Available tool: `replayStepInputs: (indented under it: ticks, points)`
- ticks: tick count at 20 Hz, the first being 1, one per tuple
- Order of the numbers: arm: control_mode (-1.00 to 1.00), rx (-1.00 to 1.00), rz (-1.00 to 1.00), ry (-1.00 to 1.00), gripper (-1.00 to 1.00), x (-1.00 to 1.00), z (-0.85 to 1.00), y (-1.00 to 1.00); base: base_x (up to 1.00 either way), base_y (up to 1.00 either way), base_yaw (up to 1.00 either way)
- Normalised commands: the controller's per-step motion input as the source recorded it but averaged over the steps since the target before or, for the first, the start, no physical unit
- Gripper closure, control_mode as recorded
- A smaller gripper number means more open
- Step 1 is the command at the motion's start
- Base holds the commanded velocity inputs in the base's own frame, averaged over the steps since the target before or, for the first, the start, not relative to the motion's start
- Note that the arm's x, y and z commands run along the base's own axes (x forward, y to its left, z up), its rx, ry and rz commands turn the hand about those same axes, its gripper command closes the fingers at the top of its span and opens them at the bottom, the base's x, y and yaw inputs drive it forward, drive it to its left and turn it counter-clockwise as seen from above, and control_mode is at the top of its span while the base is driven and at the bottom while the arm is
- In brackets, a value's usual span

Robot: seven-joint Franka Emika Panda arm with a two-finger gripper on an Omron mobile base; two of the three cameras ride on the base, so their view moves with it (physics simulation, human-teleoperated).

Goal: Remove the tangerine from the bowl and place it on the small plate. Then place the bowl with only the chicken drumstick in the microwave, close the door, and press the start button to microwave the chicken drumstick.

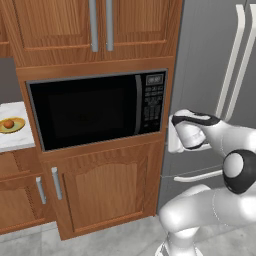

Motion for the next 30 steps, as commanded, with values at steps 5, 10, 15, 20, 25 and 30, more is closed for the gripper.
replayStepInputs:
  ticks: [5,10,15,20,25,30]
  points:
    - [-1.00,0.00,0.00,0.00,-1.00,0.16,-0.10,0.00,0.00,0.00,0.00]
    - [-1.00,0.00,0.00,0.00,-1.00,0.17,-0.06,0.00,0.00,0.00,0.00]
    - [-1.00,0.00,0.00,0.00,-1.00,0.22,-0.06,0.00,0.00,0.00,0.00]
    - [-1.00,0.00,0.00,0.00,-1.00,0.21,-0.09,0.00,0.00,0.00,0.00]
    - [-1.00,0.00,0.00,0.00,-1.00,0.26,-0.19,0.00,0.00,0.00,0.00]
    - [-1.00,0.00,0.00,0.00,-1.00,0.23,-0.17,0.00,0.00,0.00,0.00]
